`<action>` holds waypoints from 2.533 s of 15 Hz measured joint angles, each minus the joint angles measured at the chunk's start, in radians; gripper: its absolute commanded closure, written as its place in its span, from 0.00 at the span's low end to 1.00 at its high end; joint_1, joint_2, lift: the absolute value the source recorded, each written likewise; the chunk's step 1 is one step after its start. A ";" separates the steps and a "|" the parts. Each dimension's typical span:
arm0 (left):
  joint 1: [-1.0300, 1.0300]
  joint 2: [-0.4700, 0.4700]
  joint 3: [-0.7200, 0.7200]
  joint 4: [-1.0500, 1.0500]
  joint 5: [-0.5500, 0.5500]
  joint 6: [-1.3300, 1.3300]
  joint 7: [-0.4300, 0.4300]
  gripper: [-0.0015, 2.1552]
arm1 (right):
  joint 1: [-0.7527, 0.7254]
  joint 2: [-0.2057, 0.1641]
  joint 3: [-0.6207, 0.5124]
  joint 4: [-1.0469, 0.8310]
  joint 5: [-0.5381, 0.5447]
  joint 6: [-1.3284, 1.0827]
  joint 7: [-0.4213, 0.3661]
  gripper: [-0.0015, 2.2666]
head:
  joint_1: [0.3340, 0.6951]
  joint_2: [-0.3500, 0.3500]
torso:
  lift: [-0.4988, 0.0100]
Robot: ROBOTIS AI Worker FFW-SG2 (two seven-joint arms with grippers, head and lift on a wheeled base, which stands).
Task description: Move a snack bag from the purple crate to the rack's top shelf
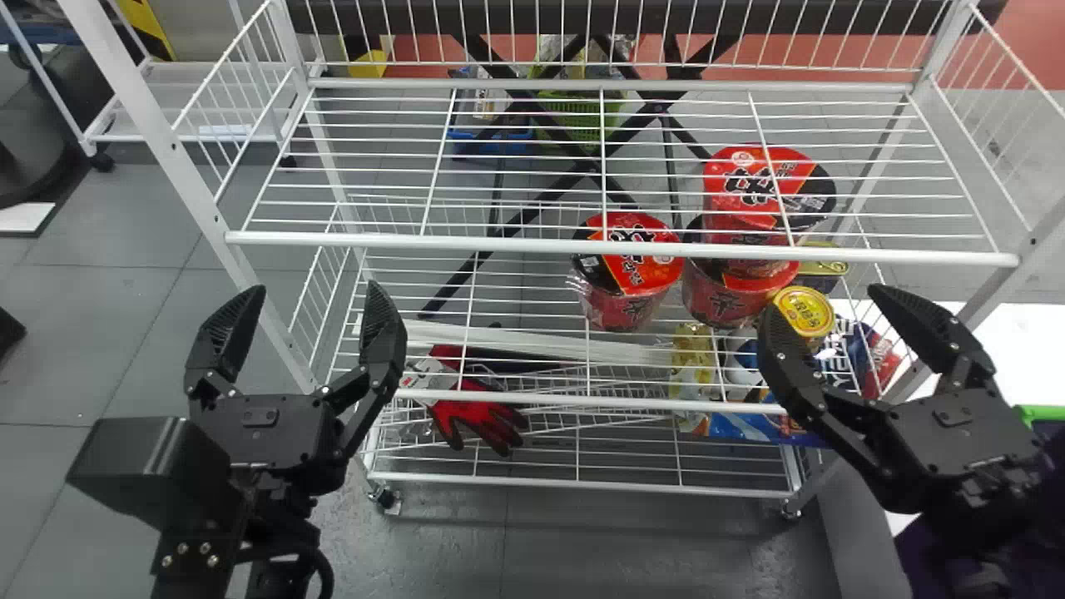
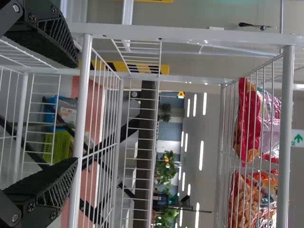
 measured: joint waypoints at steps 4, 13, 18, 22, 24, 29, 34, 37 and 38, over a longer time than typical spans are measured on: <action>0.001 0.001 0.000 0.006 -0.001 -0.007 0.000 0.06 | 0.011 0.007 -0.041 -0.069 0.017 0.116 -0.080 0.07 | 1.00 0.46 | 0.09; 0.000 0.002 0.013 0.065 0.007 -0.093 0.002 0.06 | -0.247 0.063 -0.729 -0.235 -0.080 1.122 0.378 0.07 | 1.00 0.06 | 0.09; -0.015 0.003 0.011 0.091 0.011 -0.115 0.000 0.06 | -0.547 -0.072 -0.877 -0.094 0.196 1.433 0.658 0.02 | 1.00 0.00 | 0.09; -0.023 0.004 0.014 0.108 0.012 -0.126 0.000 0.06 | -0.603 -0.247 -0.867 0.153 0.335 1.438 0.889 0.01 | 1.00 0.00 | 0.09; -0.033 0.005 0.009 0.115 0.008 -0.123 -0.001 0.05 | -0.613 -0.307 -0.858 0.245 0.427 1.439 1.005 0.01 | 1.00 0.00 | 0.09; -0.058 0.004 -0.010 0.119 -0.006 -0.080 -0.007 0.05 | -0.639 -0.448 -0.763 0.478 0.649 1.352 1.100 0.02 | 1.00 0.00 | 0.09; -0.051 0.005 -0.017 0.118 -0.014 -0.079 0.000 0.05 | -0.666 -0.482 -0.669 0.687 0.730 1.049 1.100 0.02 | 1.00 0.00 | 0.09; -0.053 0.005 -0.030 0.116 -0.026 -0.062 0.000 0.05 | -0.669 -0.478 -0.622 0.778 0.735 0.947 1.100 0.02 | 1.00 0.00 | 0.09; -0.054 0.004 -0.033 0.116 -0.031 -0.057 0.001 0.05 | -0.669 -0.472 -0.612 0.807 0.735 0.928 1.100 0.02 | 1.00 0.00 | 0.09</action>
